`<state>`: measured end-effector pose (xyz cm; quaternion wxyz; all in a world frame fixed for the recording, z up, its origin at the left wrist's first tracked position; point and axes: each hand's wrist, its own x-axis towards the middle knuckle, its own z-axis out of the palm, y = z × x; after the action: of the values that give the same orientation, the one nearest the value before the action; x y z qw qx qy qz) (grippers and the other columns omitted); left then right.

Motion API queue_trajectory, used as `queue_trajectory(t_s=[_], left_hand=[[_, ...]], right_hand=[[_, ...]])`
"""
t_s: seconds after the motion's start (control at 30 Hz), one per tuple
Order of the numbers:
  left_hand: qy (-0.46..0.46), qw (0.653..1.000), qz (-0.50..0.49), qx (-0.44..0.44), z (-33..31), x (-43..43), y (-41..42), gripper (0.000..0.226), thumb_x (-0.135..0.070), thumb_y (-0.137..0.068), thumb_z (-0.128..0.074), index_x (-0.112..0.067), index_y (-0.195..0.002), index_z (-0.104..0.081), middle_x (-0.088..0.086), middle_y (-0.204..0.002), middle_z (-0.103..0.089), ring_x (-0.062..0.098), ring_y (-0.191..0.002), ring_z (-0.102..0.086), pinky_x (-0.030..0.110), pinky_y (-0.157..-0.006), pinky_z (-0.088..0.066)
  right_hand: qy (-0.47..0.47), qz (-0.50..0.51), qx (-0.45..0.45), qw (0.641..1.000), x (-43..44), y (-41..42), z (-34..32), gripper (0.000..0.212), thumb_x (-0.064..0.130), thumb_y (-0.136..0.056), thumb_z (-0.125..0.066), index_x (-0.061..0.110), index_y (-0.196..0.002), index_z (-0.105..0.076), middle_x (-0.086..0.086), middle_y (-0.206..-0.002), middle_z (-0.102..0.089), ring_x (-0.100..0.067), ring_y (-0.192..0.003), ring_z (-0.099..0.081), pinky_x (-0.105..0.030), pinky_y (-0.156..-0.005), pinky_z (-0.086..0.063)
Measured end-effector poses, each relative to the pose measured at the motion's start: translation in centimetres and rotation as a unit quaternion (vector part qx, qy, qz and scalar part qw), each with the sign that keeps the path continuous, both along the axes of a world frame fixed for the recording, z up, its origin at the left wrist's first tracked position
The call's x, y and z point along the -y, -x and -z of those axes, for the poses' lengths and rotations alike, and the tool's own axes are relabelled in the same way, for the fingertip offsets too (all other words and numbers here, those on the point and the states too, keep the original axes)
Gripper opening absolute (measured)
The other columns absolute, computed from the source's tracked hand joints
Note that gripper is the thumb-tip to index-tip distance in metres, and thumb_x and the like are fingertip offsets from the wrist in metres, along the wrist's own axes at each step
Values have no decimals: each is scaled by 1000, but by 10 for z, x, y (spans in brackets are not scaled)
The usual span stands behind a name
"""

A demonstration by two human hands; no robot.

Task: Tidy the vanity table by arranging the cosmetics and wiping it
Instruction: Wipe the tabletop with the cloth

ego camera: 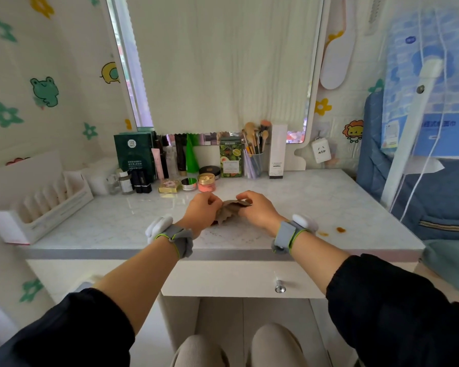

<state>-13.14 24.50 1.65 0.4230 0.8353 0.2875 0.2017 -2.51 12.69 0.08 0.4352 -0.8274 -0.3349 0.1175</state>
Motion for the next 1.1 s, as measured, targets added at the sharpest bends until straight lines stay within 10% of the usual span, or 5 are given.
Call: queue_trajectory(t_s=[0.2,0.43,0.67,0.8,1.1], left_hand=[[73,996,12,54,-5,-8,1,15,-16,-97,-52,-13,-83,-59,4,-75,-61,15,-65,-52,22,-54,-40],[151,984,17,92,-11,-6,-2,9,-14,-97,-51,-12,-93,-59,9,-89,-62,15,-66,-54,19,-48,-45],[148,984,-5,97,-8,-7,-4,18,-19,-99,-50,-10,-100,-65,13,-104,-65,23,-91,-60,38,-85,-55],[185,975,-19,124,-18,-4,-6,24,-24,-98,-50,-6,-103,-66,8,-92,-65,16,-77,-58,25,-65,-51],[230,957,2,178,-44,-6,5,39,-39,-94,-56,-2,-98,-67,8,-83,-66,19,-68,-61,26,-58,-53]], right_hand=[[-111,34,-98,988,-8,2,-3,13,15,-92,-55,21,-95,-66,-11,-97,-69,-25,-90,-66,-21,-62,-43],[-154,23,-284,946,-11,10,-12,20,18,-95,-47,15,-108,-62,-4,-86,-63,-19,-78,-61,-30,-71,-48],[-96,-18,-200,975,-9,12,-17,58,-4,-74,-52,19,-127,-57,-6,-123,-56,-22,-111,-52,-29,-84,-46],[-51,-103,-138,984,-11,19,-13,75,5,-69,-77,17,-136,-44,-5,-128,-52,-20,-116,-50,-27,-93,-43],[-104,-35,-96,989,-11,20,-25,13,4,-85,-55,16,-82,-60,-8,-75,-60,-23,-68,-55,-32,-62,-46]])
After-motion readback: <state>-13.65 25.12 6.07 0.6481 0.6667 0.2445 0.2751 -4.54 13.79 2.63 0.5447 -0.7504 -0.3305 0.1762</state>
